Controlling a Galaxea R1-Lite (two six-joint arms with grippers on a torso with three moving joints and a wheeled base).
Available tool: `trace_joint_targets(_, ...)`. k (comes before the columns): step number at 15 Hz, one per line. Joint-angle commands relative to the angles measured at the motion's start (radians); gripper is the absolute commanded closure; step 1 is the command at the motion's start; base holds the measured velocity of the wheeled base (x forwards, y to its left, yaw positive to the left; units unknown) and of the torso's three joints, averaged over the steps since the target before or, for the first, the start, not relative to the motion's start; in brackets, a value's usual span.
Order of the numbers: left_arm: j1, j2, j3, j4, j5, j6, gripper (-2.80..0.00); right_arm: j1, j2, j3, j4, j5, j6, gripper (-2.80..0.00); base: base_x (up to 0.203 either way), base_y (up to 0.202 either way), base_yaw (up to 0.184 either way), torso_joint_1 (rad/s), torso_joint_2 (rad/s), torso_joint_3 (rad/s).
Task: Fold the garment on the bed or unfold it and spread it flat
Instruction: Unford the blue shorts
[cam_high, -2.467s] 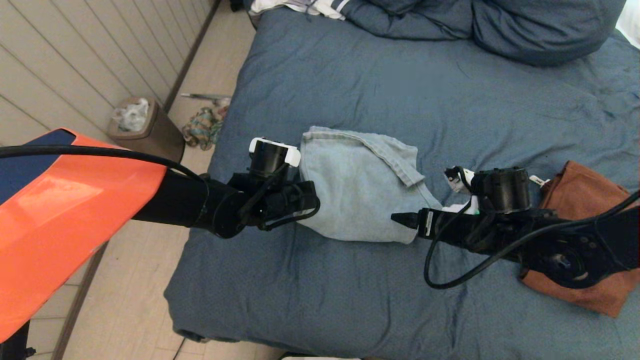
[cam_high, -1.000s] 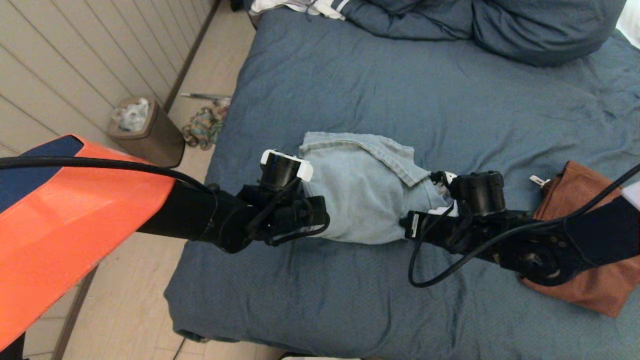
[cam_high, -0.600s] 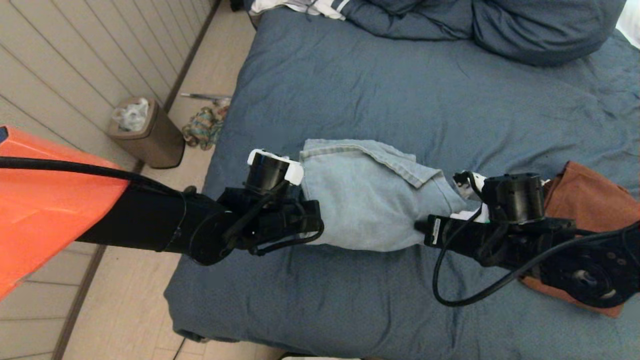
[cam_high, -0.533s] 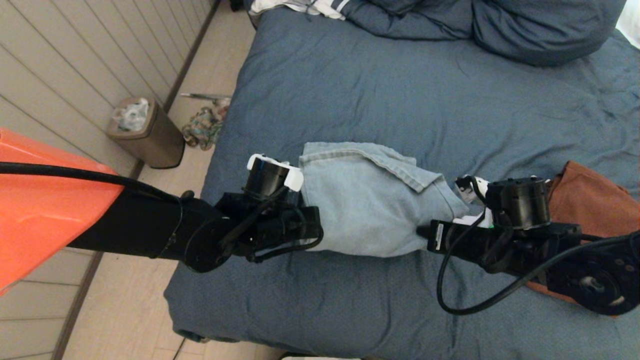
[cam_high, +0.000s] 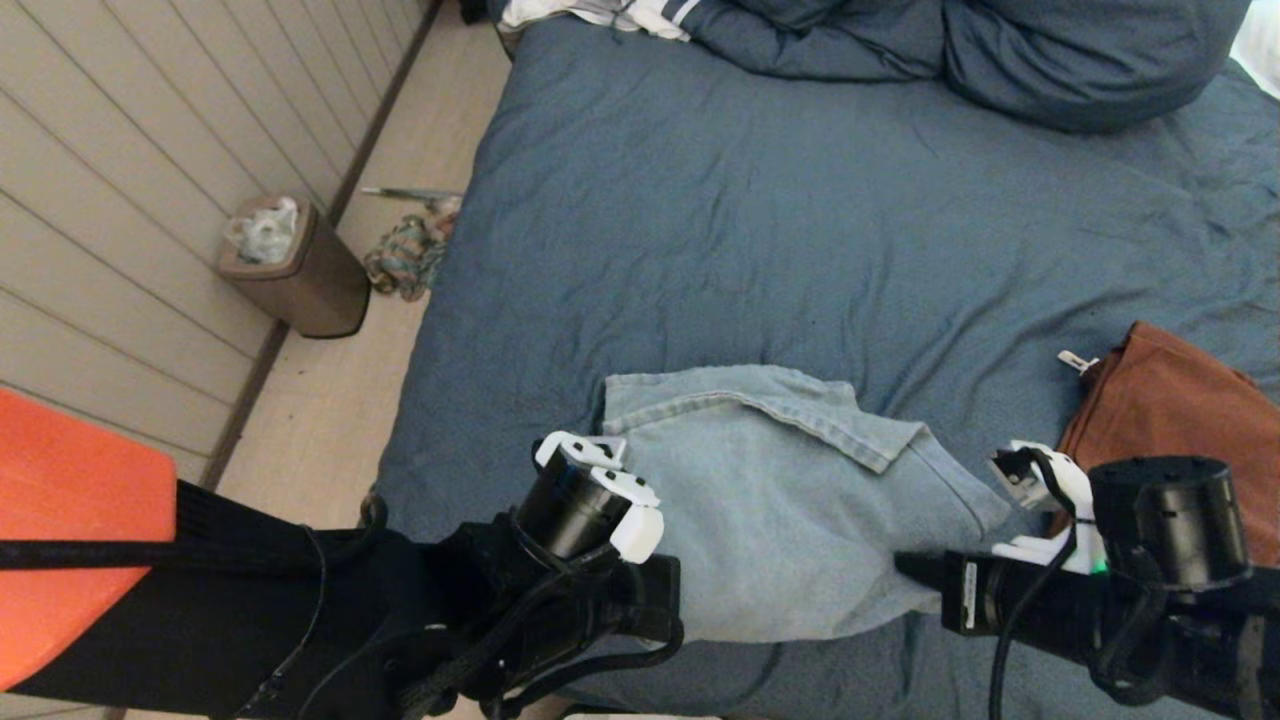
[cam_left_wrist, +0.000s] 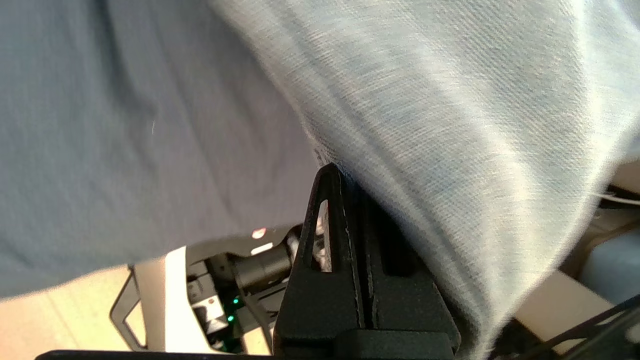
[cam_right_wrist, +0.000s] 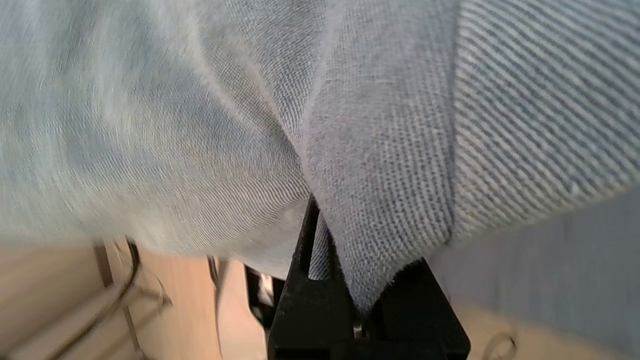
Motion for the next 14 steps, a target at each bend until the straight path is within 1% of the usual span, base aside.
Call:
trace_joint_targets(1,-0.032,0.006,0.079,-0.057,0.008,-0.004,0.0,0.0,-0.05,0.09,-0.005,0.0,-0.009,0.0,0.0,0.0,0.0,0.0,0.0,0.0)
trace_joint_targets(3,-0.05,0.038,0.116,-0.097,0.013,-0.005,0.0,0.003,-0.045,0.117,-0.006,0.0,-0.015,0.0,0.0,0.0,0.0,0.0,0.0,0.0)
trace_joint_targets(6,-0.052,0.06,0.126,-0.107,0.016,-0.006,0.0,0.01,-0.036,0.122,-0.006,0.0,-0.019,0.0,0.0,0.0,0.0,0.0,0.0,0.0)
trace_joint_targets(7,-0.057,0.062,0.128,-0.107,0.016,-0.01,-2.8,0.012,-0.033,0.124,-0.006,0.0,-0.019,-2.8,0.0,0.0,0.0,0.0,0.0,0.0)
trace_joint_targets(10,-0.069,0.032,0.17,-0.107,0.018,-0.016,-2.8,0.015,-0.03,0.131,-0.007,0.002,-0.019,-2.8,0.0,0.0,0.0,0.0,0.0,0.0)
trace_joint_targets(11,-0.078,0.011,0.208,-0.115,0.017,-0.016,-2.8,0.014,-0.036,0.142,-0.007,0.003,-0.02,-2.8,0.0,0.0,0.0,0.0,0.0,0.0)
trace_joint_targets(14,-0.084,-0.029,0.29,-0.246,0.025,-0.01,-2.8,0.006,-0.065,0.14,-0.007,0.004,-0.019,-2.8,0.0,0.0,0.0,0.0,0.0,0.0)
